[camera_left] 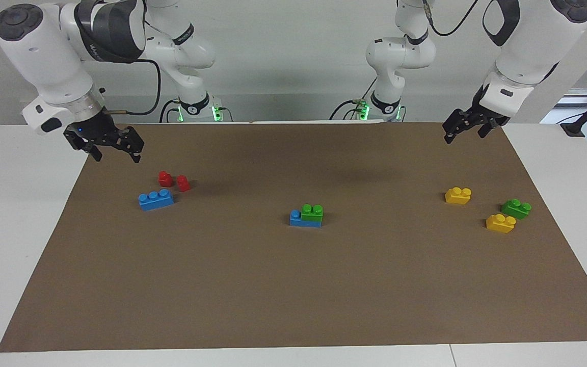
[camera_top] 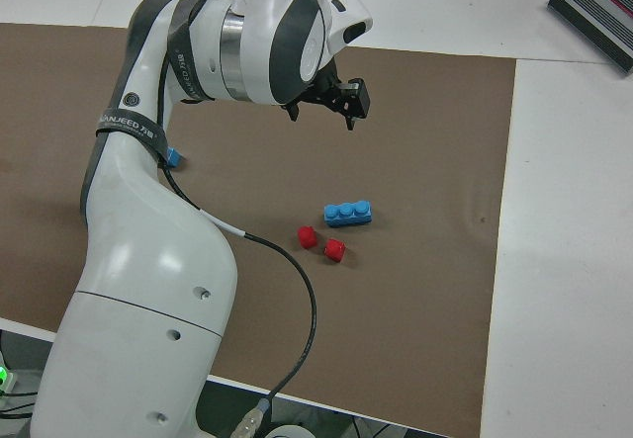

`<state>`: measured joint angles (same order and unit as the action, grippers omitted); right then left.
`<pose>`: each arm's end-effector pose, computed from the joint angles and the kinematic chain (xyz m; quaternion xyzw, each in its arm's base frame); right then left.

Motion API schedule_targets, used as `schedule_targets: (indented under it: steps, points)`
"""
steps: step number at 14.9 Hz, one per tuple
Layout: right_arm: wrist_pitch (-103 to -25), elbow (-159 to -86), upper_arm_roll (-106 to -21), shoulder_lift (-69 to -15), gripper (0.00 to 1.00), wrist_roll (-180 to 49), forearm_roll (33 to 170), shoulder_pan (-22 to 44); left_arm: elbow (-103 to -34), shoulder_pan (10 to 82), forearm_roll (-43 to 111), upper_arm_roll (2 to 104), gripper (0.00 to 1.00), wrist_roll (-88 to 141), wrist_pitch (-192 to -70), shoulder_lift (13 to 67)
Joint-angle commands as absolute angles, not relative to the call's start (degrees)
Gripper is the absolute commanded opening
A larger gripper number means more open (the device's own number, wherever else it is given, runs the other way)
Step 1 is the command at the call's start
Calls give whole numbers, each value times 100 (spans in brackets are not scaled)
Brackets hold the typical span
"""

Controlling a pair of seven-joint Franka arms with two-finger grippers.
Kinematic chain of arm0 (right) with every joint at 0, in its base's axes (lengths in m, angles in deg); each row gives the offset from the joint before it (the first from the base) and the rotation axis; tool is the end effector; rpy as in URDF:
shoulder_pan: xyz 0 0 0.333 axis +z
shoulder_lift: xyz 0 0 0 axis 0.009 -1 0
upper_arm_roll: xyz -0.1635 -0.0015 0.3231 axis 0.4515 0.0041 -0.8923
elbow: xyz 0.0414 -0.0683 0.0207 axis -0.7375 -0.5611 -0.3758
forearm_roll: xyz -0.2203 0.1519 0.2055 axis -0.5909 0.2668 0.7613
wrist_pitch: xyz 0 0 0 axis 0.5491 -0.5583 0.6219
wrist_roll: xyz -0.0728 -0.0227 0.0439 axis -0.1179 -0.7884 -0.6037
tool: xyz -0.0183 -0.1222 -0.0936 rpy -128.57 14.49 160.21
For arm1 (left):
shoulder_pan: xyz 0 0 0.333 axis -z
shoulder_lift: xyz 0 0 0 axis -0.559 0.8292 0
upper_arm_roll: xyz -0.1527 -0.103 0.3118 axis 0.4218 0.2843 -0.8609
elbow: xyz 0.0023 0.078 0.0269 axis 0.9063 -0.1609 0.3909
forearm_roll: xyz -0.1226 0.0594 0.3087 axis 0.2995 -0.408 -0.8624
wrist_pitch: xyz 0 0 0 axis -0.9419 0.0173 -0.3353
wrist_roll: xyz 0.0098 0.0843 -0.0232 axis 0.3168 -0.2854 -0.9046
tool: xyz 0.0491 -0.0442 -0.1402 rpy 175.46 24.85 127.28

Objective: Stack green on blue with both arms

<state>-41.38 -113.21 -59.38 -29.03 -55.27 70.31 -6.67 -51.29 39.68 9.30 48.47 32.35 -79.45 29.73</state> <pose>0.5127 -0.0302 0.5801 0.9990 -0.0418 -0.0159 0.0048 0.4805 -0.0339 0.6079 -0.9979 -0.0509 0.0406 0.0026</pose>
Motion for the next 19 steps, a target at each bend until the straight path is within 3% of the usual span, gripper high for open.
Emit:
schedule_targets:
  steps: [1,19]
  points:
    - [-4173,-11208,-5984,-2983,100,-5667,6952,-720,-5103,3813,1020,4879,100,3433,-7925,2987]
    - [-4181,-11216,-5984,-2992,100,-5623,6952,-693,-5103,3715,1038,4994,100,3442,-7872,2943]
